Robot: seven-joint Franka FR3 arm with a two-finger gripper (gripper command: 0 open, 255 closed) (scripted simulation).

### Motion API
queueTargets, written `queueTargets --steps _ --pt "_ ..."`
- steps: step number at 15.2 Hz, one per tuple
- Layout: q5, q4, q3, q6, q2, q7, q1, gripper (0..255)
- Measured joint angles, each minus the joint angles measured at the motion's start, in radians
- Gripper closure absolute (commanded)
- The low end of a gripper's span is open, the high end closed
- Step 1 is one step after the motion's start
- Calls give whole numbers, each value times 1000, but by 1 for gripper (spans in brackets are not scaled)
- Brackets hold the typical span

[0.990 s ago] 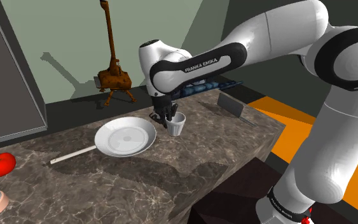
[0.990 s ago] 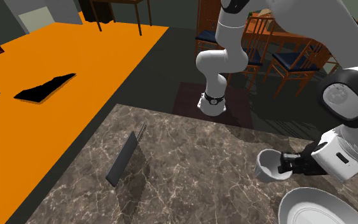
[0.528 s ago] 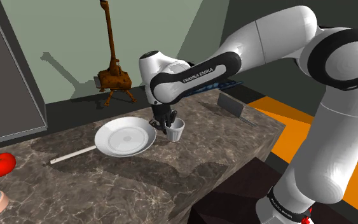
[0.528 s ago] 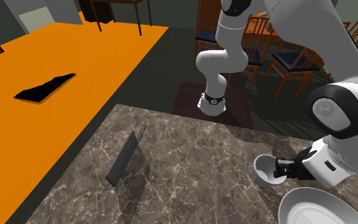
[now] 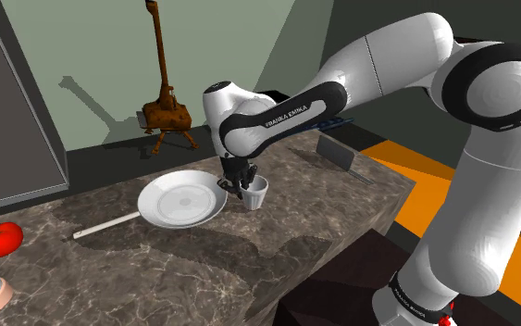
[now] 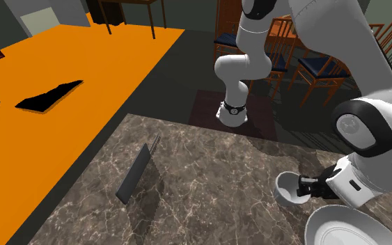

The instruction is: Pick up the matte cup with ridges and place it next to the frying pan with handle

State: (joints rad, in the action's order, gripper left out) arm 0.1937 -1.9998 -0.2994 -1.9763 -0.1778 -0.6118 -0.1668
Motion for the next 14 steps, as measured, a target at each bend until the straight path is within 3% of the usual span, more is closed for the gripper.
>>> queueTargets --steps 1,7,14 --pt "0 0 0 0 0 0 0 0" --pt "0 0 0 0 0 0 0 0" --pt "-16 99 -8 118 21 11 -7 0"
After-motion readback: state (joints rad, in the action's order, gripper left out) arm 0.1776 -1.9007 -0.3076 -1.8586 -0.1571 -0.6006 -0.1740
